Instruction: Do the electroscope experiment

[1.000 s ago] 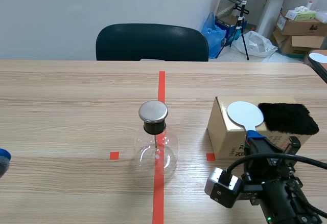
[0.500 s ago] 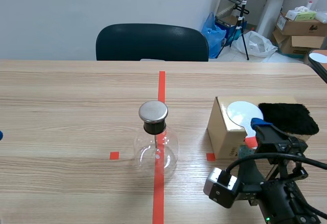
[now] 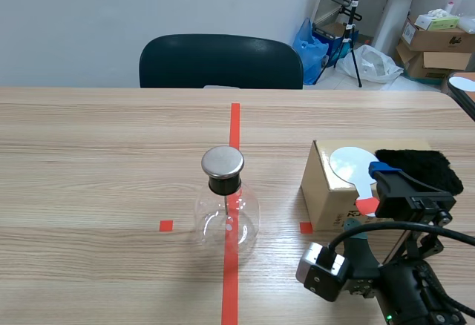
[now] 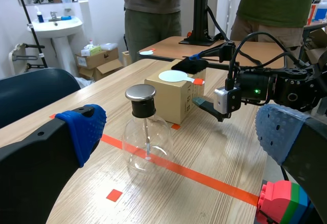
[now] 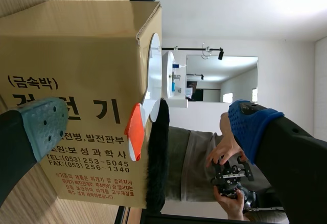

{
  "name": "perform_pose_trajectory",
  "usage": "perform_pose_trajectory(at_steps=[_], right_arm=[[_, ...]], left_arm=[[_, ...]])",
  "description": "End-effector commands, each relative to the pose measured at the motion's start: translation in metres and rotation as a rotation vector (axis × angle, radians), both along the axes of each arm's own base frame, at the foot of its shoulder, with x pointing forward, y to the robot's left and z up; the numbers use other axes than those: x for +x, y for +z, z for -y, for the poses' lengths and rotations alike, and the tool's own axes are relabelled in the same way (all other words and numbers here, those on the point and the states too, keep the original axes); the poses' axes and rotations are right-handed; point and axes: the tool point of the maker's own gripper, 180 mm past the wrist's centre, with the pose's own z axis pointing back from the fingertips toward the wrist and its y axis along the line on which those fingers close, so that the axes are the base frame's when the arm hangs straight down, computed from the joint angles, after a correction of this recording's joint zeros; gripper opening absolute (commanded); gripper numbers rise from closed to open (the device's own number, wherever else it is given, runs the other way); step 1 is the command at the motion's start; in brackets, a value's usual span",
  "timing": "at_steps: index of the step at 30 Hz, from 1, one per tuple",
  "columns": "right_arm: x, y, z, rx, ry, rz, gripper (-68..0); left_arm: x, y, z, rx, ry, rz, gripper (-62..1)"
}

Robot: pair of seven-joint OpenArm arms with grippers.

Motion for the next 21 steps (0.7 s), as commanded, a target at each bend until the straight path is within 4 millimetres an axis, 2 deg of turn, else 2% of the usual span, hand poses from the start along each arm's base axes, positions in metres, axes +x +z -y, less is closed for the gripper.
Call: perform_pose_trajectory(at_steps=[1,21], right_arm=[[0.0034,0.0172,0.0015,0.002,-0.002,0.080,-2.0],[0.0034,0.0172,0.0016,0.002,-0.003,0.080,-2.0]], left_arm=[[0.0010,0.0054,-0.0003,-0.025,0.004,0.013,1.4],[0.0007,0.0090,-0.0008,-0.042,0.004,0.023,1.4]])
